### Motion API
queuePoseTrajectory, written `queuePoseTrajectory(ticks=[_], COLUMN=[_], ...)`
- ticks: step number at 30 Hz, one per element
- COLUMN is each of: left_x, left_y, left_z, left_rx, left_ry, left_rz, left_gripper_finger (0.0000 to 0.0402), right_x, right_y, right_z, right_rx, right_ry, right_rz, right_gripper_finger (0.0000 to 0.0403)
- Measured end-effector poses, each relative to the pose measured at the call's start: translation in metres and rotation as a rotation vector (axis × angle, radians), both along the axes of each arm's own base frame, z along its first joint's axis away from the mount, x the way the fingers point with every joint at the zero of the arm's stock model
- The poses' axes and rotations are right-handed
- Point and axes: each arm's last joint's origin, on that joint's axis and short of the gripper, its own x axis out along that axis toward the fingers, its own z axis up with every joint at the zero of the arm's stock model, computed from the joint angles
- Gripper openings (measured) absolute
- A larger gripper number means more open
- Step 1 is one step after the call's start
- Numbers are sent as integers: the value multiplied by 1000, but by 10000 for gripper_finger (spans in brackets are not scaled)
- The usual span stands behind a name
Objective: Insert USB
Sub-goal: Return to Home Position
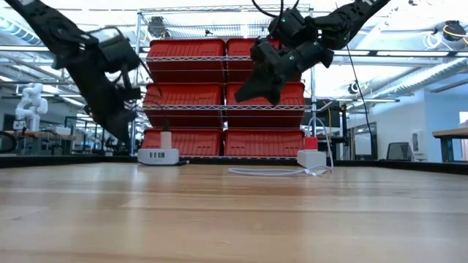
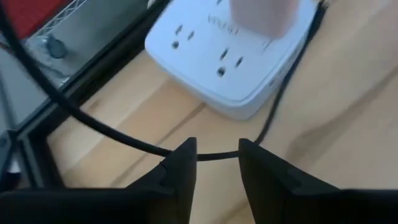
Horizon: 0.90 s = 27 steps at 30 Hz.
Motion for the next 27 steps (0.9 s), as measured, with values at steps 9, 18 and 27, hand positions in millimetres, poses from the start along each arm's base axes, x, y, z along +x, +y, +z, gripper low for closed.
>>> queuePoseTrajectory(ticks=[9,18,27], left_x=[9,28,50], left_y=[6,-18,-50], left_z=[-32,-35,-20], left_rx=[-91,-233,-200], left_ry=[213,107,-55], left_rz=[-55,-266,-478], left_gripper_finger=[77,9,4], right_x=[1,1,1], right_y=[0,0,1], right_z=[2,2,2], right_rx=[-9,-6,5], right_ry=[-14,-16,-22], right_rz=[-8,-1,23], right_gripper_finger=[42,41,41])
